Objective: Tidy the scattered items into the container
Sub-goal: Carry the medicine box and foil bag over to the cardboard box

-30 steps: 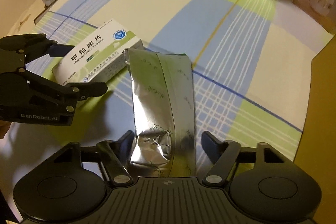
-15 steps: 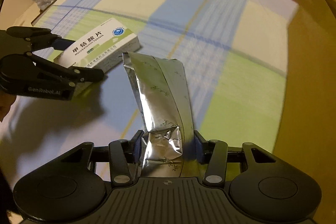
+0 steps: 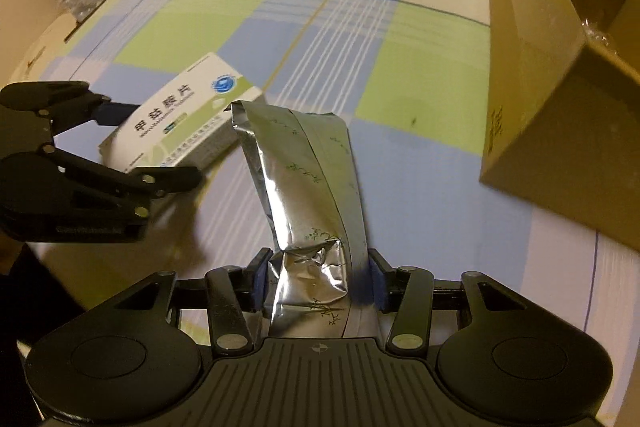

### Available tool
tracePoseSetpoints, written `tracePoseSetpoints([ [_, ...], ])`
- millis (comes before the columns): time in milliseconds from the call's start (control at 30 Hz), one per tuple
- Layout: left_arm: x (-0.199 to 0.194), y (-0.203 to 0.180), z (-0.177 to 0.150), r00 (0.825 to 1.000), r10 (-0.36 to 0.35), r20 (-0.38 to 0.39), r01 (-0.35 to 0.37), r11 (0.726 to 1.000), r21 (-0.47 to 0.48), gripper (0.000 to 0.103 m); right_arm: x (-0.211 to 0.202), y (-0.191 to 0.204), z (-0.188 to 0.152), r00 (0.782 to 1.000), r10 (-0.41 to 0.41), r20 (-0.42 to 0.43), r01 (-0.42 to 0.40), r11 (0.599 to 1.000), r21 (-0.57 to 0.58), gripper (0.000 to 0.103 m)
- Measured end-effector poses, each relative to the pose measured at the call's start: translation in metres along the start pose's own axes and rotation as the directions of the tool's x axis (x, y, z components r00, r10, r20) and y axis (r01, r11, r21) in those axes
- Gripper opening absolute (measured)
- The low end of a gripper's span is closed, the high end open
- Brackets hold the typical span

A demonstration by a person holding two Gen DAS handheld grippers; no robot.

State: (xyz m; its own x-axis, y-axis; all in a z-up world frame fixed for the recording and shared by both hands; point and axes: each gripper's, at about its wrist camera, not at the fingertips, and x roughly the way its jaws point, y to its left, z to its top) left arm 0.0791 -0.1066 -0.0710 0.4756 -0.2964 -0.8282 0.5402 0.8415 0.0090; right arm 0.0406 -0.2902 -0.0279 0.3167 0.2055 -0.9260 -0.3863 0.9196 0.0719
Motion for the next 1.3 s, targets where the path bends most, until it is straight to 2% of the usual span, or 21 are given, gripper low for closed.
tracePoseSetpoints([
  [100, -0.003, -0.005, -0.004, 1.0, -0.005, -0.001, 0.004, 1.0, -0.026, 0.067, -0.003, 0.002, -0.005, 1.0, 0.0, 0.002, 0.0, 1.0, -0.013, 0.048],
  [233, -0.004, -0.004, 0.001, 1.0, 0.017, -0.001, -0.017, 0.999, -0.032, 0.068, -0.005, 0.001, -0.003, 1.0, -0.017, 0.014, 0.018, 0.999, -0.039, 0.064],
  [300, -0.003, -0.005, 0.003, 1.0, 0.024, -0.004, -0.024, 0.999, -0.029, 0.068, -0.005, 0.0, -0.002, 1.0, -0.017, 0.017, 0.018, 0.999, -0.046, 0.065],
  [767, 0.015, -0.006, 0.018, 0.999, 0.019, -0.026, -0.02, 1.0, -0.024, 0.069, 0.002, 0.001, 0.005, 1.0, 0.006, 0.011, -0.005, 0.996, -0.092, 0.066],
  [1300, 0.013, -0.006, 0.013, 1.0, 0.011, -0.017, -0.012, 0.999, -0.037, 0.068, 0.003, 0.004, 0.007, 1.0, -0.007, 0.019, 0.009, 0.993, -0.117, 0.066],
])
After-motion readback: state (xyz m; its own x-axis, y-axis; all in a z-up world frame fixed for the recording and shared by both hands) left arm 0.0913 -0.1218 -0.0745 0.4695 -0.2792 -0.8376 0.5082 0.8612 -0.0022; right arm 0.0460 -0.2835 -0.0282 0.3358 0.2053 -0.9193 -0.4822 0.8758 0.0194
